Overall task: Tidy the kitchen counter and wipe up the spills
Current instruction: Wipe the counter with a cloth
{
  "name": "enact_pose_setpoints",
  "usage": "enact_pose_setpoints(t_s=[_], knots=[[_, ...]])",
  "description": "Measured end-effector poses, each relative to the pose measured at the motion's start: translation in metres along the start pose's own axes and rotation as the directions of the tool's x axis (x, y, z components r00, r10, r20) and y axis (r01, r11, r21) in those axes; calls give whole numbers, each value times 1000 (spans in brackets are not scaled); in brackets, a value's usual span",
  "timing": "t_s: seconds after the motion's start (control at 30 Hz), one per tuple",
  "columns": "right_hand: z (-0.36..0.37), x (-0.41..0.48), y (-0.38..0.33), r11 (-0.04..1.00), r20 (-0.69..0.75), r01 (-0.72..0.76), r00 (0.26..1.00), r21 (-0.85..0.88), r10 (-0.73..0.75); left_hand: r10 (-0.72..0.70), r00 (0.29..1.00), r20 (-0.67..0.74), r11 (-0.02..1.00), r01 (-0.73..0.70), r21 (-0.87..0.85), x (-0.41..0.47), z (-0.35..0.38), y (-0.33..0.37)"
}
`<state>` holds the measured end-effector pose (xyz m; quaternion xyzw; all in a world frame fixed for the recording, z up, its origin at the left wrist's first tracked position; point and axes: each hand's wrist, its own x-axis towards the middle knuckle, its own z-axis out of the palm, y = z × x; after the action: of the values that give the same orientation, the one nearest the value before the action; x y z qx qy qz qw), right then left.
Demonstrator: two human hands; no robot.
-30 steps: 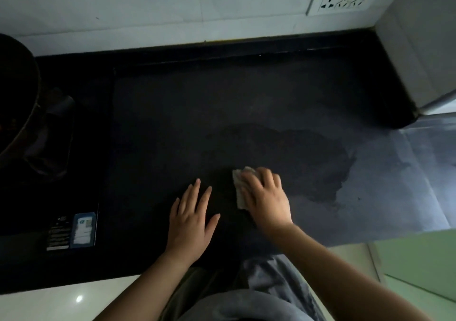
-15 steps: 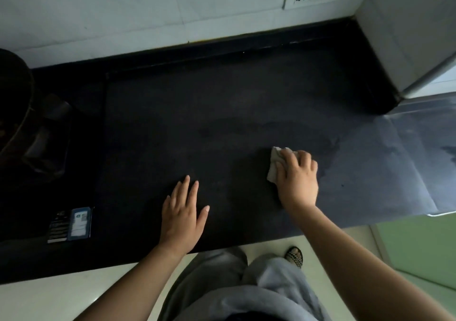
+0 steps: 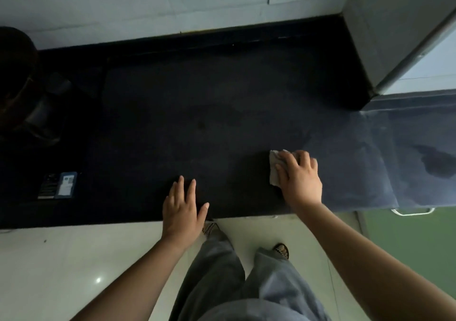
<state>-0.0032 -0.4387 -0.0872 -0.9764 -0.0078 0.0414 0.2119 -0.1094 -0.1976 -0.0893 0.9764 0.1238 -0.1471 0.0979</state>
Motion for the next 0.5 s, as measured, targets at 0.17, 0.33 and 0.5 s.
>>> enact_pose_setpoints(t_s=[0.17,0.33,0.5], knots=[[16,-2,-38,999,33,43,999,16,-43,6,1000,24,1000,-6,-6,1,2,-2],[30,-47,-57,974,126,228,966,2,-227,38,999,-2,999,-38,-40,0,6,-12],[22,-66,-34,990,98,137,986,-23,-134,114,993,25,992,-113,-49,0,6,-24]])
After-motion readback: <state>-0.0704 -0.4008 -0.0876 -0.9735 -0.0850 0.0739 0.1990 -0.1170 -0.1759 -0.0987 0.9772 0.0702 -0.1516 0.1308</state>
